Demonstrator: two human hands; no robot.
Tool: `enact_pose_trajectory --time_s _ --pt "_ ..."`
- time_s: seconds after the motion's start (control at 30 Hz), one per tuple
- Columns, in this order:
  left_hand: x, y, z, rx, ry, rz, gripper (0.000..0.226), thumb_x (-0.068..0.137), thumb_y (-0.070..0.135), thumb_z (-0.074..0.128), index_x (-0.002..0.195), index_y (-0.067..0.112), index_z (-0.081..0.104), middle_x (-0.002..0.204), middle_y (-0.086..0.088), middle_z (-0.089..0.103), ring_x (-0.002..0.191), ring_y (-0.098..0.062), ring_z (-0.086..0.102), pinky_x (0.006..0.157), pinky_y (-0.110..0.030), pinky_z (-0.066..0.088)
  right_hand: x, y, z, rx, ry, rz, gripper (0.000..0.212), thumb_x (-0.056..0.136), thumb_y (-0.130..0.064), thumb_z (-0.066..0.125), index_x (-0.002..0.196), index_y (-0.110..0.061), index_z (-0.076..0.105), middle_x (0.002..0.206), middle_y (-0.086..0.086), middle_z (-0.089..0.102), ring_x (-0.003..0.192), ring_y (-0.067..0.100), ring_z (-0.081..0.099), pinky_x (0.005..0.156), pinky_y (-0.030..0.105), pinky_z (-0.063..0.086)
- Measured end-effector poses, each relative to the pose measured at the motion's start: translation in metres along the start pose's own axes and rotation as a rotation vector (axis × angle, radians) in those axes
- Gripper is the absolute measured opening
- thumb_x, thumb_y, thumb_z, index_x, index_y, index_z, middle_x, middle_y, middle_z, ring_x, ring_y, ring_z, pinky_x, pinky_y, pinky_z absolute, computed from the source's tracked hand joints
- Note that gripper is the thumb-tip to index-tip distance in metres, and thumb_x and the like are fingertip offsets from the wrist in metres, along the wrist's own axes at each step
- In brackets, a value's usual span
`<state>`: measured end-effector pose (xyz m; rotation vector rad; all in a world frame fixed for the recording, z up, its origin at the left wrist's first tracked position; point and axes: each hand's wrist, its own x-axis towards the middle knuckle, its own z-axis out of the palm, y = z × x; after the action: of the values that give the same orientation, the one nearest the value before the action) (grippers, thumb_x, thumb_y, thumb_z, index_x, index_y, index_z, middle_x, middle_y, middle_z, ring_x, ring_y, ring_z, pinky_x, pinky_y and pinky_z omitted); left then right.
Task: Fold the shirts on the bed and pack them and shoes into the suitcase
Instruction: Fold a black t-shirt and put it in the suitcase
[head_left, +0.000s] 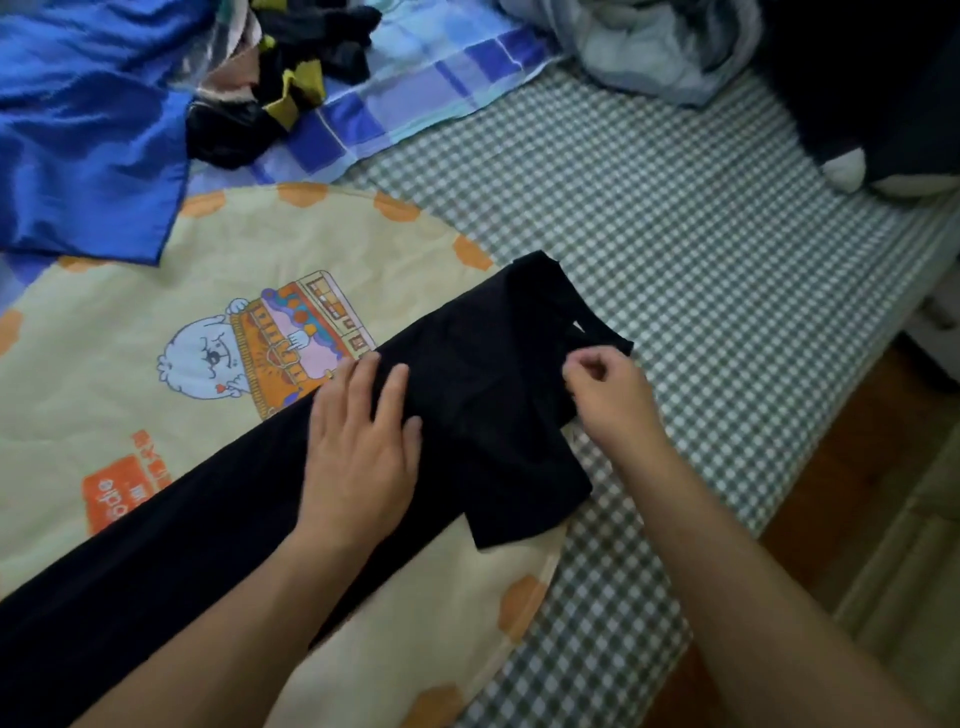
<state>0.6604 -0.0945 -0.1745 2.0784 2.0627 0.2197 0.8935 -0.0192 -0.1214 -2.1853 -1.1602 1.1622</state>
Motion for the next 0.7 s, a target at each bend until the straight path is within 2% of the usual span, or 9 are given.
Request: enact_pose_trajectory --time_s 0.1,0.17,0.23,0.3,0.4,0.47,0.53,0.57,0.7 --pt "-0.007 -0.03 0.007 0.101 -0.033 -0.035 0.064 0.103 0.046 0.031 0.159 0.015 0.03 0.164 -0.02 0.023 0.153 -0.039 0.015 0.125 -0.051 0.012 0.043 -0.033 0.023 0.078 -0.087 0.074 0.027 0.1 -0.03 0.053 0.104 -0.009 0.069 0.106 0.014 0.071 0.094 0.023 0.07 0.091 0.045 0.058" --pt "-0.014 -0.045 0.015 0.157 -0.081 -0.001 0.067 0.102 0.05 0.027 0.159 0.016 0.031 0.164 -0.02 0.024 0.153 -0.039 0.016 0.124 -0.053 0.016 0.066 -0.053 0.035 0.211 -0.118 0.211 0.028 0.1 -0.034 0.056 0.096 -0.007 0.065 0.106 0.014 0.07 0.096 0.026 0.07 0.092 0.043 0.058" --pt "-0.014 -0.052 0.023 0.182 -0.109 0.006 0.068 0.102 0.052 0.025 0.159 0.017 0.03 0.164 -0.02 0.026 0.154 -0.038 0.017 0.123 -0.054 0.018 0.088 -0.069 0.043 0.289 -0.135 0.279 0.021 0.097 -0.034 0.064 0.089 -0.015 0.059 0.099 0.006 0.068 0.087 0.017 0.065 0.082 0.033 0.058" --pt "-0.011 -0.052 0.027 0.191 -0.112 -0.007 0.067 0.102 0.053 0.024 0.16 0.019 0.027 0.164 -0.018 0.026 0.155 -0.036 0.015 0.124 -0.053 0.017 0.104 -0.08 0.046 0.26 -0.202 0.303 0.016 0.094 -0.028 0.069 0.096 -0.014 0.062 0.098 0.002 0.065 0.082 0.013 0.06 0.065 0.027 0.049" --pt "-0.012 -0.054 0.031 0.209 -0.106 -0.006 0.067 0.102 0.053 0.025 0.16 0.02 0.023 0.164 -0.017 0.026 0.155 -0.035 0.015 0.124 -0.053 0.016 0.125 -0.089 0.047 0.195 -0.249 0.304 0.014 0.095 -0.018 0.068 0.106 -0.011 0.065 0.105 0.002 0.066 0.084 0.014 0.061 0.059 0.026 0.046" --pt "-0.012 -0.056 0.032 0.208 -0.112 -0.004 0.067 0.102 0.053 0.025 0.16 0.021 0.022 0.165 -0.017 0.026 0.155 -0.035 0.015 0.124 -0.053 0.016 0.137 -0.092 0.044 0.085 -0.112 0.222 0.015 0.094 -0.016 0.065 0.108 -0.009 0.064 0.104 0.007 0.068 0.083 0.018 0.066 0.065 0.032 0.057" --pt "-0.011 -0.057 0.032 0.206 -0.112 -0.005 0.067 0.102 0.053 0.025 0.16 0.021 0.022 0.164 -0.017 0.026 0.155 -0.035 0.015 0.124 -0.053 0.017 0.141 -0.088 0.037 -0.157 0.127 0.102 0.017 0.094 -0.024 0.062 0.102 -0.009 0.063 0.095 0.008 0.07 0.074 0.023 0.07 0.068 0.038 0.062" --pt "-0.01 -0.056 0.032 0.206 -0.115 -0.006 0.067 0.102 0.053 0.025 0.16 0.021 0.023 0.164 -0.017 0.026 0.155 -0.035 0.016 0.124 -0.053 0.017 0.133 -0.085 0.034 -0.247 0.166 0.065 0.022 0.095 -0.03 0.059 0.098 -0.009 0.063 0.088 0.008 0.072 0.069 0.025 0.071 0.066 0.038 0.062" --pt "-0.01 -0.057 0.032 0.207 -0.137 -0.006 0.067 0.102 0.054 0.025 0.161 0.022 0.021 0.165 -0.017 0.024 0.156 -0.035 0.012 0.125 -0.053 0.015 0.082 -0.05 0.038 -0.541 -0.169 0.157 0.051 0.098 -0.056 0.049 0.091 -0.008 0.064 0.082 0.009 0.072 0.068 0.028 0.071 0.067 0.038 0.06"
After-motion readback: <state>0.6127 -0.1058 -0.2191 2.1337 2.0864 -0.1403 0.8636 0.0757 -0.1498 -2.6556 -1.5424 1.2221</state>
